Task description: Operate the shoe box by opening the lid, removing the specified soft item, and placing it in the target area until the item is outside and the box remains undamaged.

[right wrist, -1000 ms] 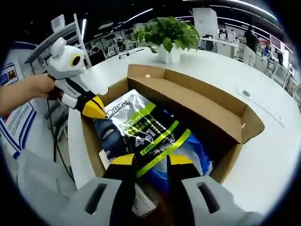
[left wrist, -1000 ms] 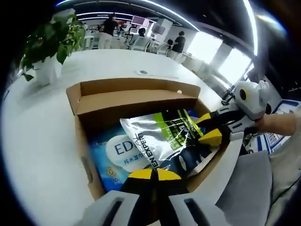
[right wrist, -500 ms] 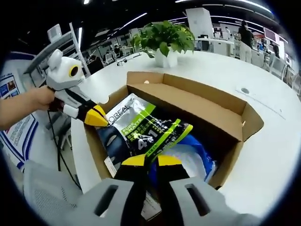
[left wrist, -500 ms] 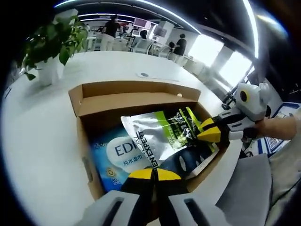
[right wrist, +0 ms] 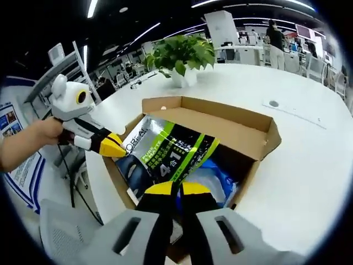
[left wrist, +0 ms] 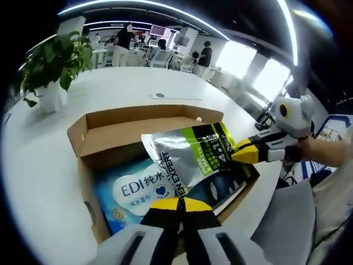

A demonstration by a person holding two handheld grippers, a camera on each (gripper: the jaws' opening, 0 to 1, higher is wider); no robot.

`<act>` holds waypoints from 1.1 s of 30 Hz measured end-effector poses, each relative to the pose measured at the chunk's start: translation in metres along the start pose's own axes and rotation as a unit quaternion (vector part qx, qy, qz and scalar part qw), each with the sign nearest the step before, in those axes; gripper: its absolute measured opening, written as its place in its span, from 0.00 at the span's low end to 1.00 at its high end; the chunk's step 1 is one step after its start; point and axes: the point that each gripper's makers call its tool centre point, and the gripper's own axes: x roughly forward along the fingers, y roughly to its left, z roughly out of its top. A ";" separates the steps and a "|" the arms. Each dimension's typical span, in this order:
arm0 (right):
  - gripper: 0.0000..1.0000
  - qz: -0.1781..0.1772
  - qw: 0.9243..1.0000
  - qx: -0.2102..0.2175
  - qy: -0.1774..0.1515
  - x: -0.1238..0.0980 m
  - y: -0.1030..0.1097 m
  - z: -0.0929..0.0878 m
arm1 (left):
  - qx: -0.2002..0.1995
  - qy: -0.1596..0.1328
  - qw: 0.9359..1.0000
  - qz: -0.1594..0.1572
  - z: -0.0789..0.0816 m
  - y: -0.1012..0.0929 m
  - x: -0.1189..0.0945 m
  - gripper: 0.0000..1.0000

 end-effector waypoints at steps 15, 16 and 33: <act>0.00 -0.037 0.998 0.048 -0.020 -0.048 -0.038 -0.003 | 0.008 -0.003 1.000 -0.024 0.021 -0.050 0.029 0.00; 0.00 -0.039 0.998 0.049 -0.019 -0.050 -0.041 -0.003 | 0.008 -0.002 1.000 -0.024 0.021 -0.051 0.030 0.00; 0.00 -0.080 0.994 0.068 -0.007 -0.089 -0.100 -0.019 | 0.010 0.001 0.998 -0.055 0.047 -0.094 0.076 0.00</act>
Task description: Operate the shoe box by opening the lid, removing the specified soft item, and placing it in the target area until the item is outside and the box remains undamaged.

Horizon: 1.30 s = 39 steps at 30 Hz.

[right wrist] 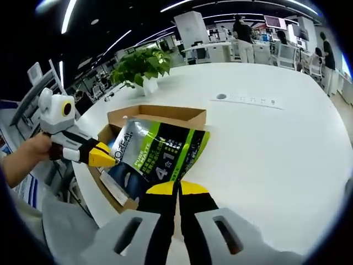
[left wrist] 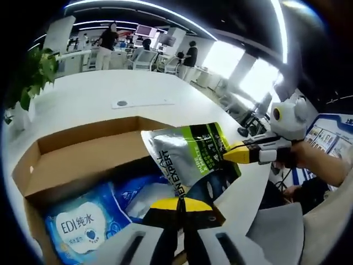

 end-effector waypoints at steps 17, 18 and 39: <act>0.00 -0.035 0.999 0.009 0.008 -0.022 -0.053 -0.007 | 0.016 0.017 0.999 -0.027 0.018 -0.032 0.045 0.00; 0.00 -0.037 0.999 0.010 0.009 -0.023 -0.056 -0.008 | 0.017 0.018 0.999 -0.028 0.018 -0.033 0.047 0.00; 0.00 -0.074 0.997 0.015 0.036 -0.010 -0.109 -0.022 | 0.056 0.097 0.993 -0.028 0.018 -0.042 0.100 0.00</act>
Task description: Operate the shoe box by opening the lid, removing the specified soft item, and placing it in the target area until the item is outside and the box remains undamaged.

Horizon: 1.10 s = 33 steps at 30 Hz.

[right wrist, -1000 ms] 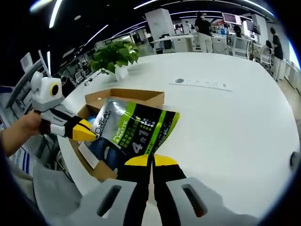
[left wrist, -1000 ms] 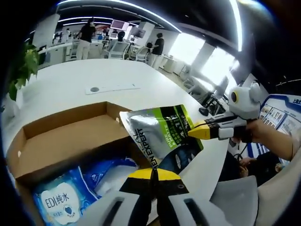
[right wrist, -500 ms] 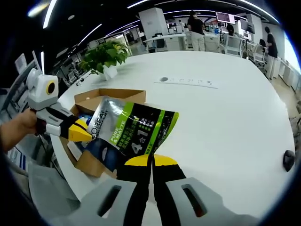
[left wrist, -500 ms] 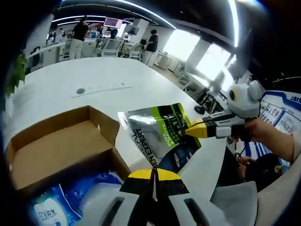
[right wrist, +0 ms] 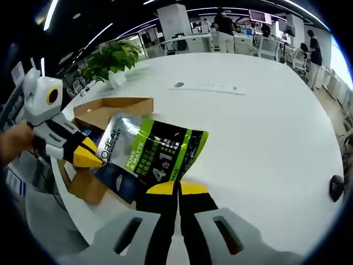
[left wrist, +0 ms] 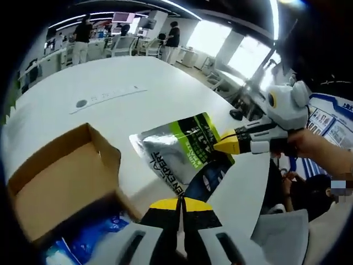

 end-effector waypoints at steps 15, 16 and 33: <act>0.00 -0.006 1.000 -0.002 0.028 0.027 -0.010 -0.014 | 0.069 0.102 0.992 0.040 -0.012 0.013 0.026 0.01; 0.00 -0.007 1.000 -0.004 0.028 0.028 -0.010 -0.015 | 0.074 0.106 0.991 0.040 -0.013 0.014 0.028 0.01; 0.00 -0.024 0.999 -0.011 0.043 0.047 -0.028 -0.028 | 0.148 0.168 0.973 0.057 -0.018 0.018 0.052 0.02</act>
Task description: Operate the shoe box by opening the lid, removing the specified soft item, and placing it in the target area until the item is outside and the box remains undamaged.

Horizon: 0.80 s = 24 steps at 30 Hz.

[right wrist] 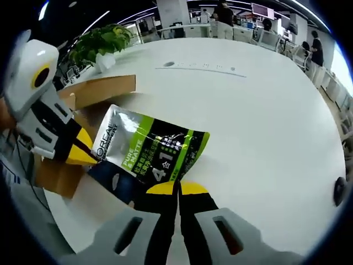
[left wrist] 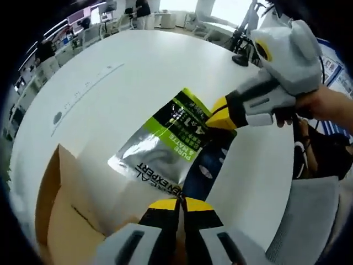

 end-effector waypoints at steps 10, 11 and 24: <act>0.00 -0.002 1.000 -0.002 0.005 0.008 -0.002 -0.007 | 0.067 0.033 0.997 0.024 -0.008 0.004 0.014 0.03; 0.00 -0.005 1.000 -0.005 0.004 0.008 -0.003 -0.007 | 0.086 0.032 0.995 0.042 -0.007 0.010 0.014 0.03; 0.04 -0.013 1.000 -0.021 -0.003 0.012 -0.009 -0.005 | 0.150 0.044 0.987 0.049 -0.011 0.006 0.008 0.15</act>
